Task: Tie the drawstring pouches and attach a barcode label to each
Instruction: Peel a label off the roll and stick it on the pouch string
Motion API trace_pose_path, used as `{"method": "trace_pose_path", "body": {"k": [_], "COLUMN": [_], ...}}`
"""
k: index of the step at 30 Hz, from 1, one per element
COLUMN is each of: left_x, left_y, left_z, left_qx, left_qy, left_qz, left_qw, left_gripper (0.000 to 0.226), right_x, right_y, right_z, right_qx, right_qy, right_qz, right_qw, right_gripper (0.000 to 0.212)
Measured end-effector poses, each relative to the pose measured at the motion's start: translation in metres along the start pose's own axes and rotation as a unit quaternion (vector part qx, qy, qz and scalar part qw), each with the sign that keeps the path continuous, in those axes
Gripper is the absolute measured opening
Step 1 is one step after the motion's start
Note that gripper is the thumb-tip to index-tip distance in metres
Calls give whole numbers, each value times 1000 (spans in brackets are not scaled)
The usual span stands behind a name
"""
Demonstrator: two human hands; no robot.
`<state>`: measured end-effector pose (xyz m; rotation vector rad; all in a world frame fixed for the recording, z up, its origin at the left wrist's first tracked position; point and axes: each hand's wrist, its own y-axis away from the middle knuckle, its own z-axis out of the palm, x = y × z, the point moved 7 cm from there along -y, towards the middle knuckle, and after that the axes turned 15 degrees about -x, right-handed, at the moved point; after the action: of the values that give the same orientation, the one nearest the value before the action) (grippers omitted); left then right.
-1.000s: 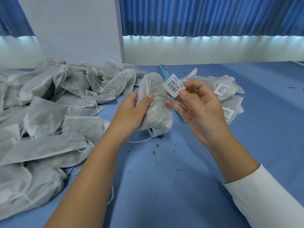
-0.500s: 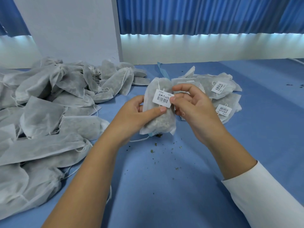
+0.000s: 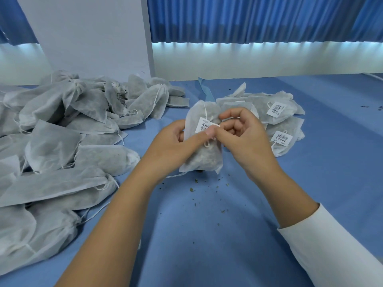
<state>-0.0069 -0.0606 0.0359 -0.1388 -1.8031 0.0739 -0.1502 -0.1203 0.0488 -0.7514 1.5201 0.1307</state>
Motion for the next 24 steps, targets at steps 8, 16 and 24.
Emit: {"method": "trace_pose_path", "body": {"k": [8, 16, 24], "left_x": [1, -3, -7], "left_y": [2, 0, 2], "left_z": [-6, 0, -6], "left_qx": [78, 37, 73], "left_qy": [82, 134, 177], "left_qz": [3, -14, -29], "left_qw": [994, 990, 981], "left_gripper": [16, 19, 23], "right_x": [14, 24, 24], "right_y": [0, 0, -1], "right_z": [-1, 19, 18], "right_qx": [-6, -119, -118], "right_qy": [-36, -305, -238], "right_qz": [103, 166, 127], "right_qw": [994, 930, 956], "right_gripper": [24, 43, 25]}}
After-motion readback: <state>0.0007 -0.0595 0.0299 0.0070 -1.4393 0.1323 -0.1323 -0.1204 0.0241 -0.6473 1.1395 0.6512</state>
